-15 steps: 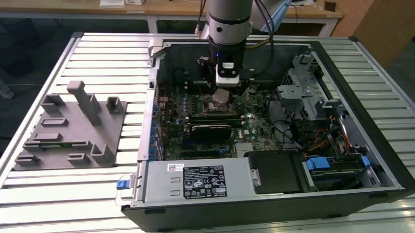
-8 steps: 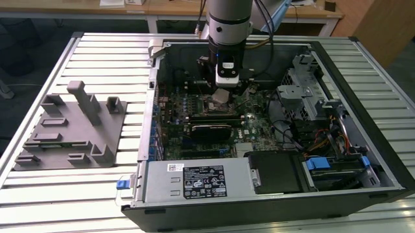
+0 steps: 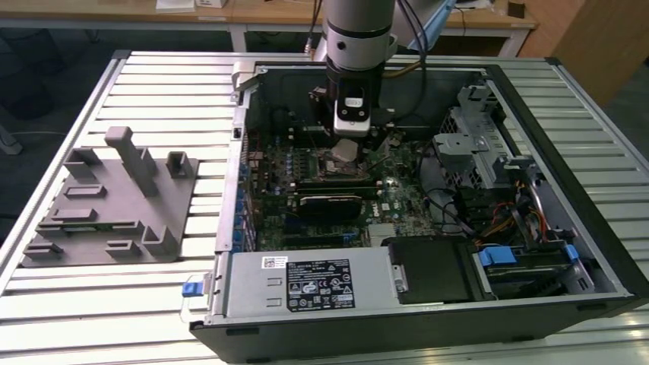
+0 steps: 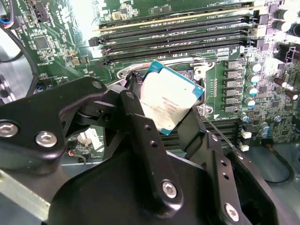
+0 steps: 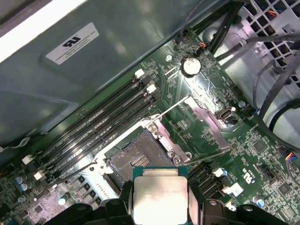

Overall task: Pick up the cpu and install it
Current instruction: 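Place the cpu into insertion slot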

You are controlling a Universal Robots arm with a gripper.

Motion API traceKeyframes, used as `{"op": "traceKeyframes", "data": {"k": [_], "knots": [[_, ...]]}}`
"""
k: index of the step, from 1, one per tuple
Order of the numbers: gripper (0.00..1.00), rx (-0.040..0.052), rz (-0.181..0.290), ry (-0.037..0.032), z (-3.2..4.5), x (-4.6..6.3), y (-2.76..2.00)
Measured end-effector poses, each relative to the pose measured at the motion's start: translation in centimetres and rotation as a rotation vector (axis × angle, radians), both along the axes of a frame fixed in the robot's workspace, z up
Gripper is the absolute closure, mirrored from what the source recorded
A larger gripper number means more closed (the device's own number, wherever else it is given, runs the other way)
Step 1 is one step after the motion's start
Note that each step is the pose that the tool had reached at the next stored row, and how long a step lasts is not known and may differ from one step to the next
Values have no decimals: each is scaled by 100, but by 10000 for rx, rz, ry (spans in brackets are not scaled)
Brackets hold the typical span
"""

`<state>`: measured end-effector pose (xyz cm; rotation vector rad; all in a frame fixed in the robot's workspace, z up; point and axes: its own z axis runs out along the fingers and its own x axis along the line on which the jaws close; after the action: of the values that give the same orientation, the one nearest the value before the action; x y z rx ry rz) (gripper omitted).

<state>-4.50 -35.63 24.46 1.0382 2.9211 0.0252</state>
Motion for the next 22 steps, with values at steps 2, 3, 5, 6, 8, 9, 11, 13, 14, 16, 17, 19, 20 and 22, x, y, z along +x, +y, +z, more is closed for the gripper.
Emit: {"op": "traceKeyframes", "data": {"k": [2,3,5,6,8,9,11,13,14,16,17,19,20,22], "knots": [[45,1,-146,0,0,0,0],[45,0,-222,0,0,0,0],[45,0,-375,0,0,0,0],[45,1,-462,0,0,0,0],[45,0,-619,0,0,0,0],[45,0,-696,0,0,0,0],[45,-1,-839,0,0,0,0],[45,0,-984,0,0,0,0],[45,0,-1058,0,0,0,0],[45,0,-1209,0,0,0,0],[45,0,-1283,0,0,0,0],[45,0,-1438,0,0,0,0],[45,0,-1513,0,0,0,0],[45,0,-1659,0,0,0,0]]}}
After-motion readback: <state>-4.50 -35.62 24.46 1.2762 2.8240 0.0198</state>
